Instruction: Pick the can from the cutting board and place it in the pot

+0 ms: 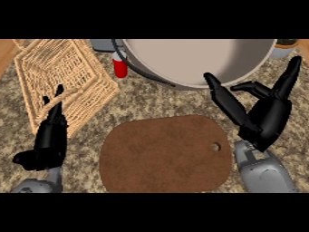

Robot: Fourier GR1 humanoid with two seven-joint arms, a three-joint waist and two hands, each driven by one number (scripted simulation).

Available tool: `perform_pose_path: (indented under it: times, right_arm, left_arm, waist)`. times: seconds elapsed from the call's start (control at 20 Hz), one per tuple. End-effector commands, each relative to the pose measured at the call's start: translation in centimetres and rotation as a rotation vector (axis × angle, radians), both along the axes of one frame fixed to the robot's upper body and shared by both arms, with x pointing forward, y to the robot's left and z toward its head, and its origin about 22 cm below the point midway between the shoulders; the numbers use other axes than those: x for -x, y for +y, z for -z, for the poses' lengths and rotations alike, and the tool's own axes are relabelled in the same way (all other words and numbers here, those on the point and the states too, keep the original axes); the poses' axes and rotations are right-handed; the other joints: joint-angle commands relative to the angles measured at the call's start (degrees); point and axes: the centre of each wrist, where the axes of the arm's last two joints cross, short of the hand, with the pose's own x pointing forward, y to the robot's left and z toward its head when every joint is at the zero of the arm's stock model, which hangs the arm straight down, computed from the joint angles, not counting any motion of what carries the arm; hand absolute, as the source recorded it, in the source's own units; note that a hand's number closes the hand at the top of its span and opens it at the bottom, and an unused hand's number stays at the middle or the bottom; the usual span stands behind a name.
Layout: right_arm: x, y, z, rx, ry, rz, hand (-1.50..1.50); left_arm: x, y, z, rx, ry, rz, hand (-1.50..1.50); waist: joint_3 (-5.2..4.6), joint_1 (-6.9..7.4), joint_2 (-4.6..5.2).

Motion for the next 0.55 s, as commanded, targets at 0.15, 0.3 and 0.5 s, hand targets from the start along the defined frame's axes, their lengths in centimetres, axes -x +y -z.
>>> perform_pose_path:
  times: [0.15,0.3,0.5]
  right_arm:
    - [-1.8,-3.2,3.5,-0.036,0.024,0.001,-1.50]
    - [-1.5,-5.7,5.9,-0.069,0.025,0.017,-1.50]
    - [-3.2,-9.1,7.6,-0.113,-0.004,0.055,-1.50]
  left_arm:
    - [0.3,-1.0,0.4,0.073,0.059,0.111,0.00]
    - [1.0,-0.8,1.1,0.061,0.060,0.104,0.00]
    - [0.6,-0.7,0.2,0.067,0.056,0.112,0.00]
  waist:
    - [-0.51,-0.99,1.22]
    - [-0.49,-1.50,1.26]
    - [-0.58,-1.36,1.19]
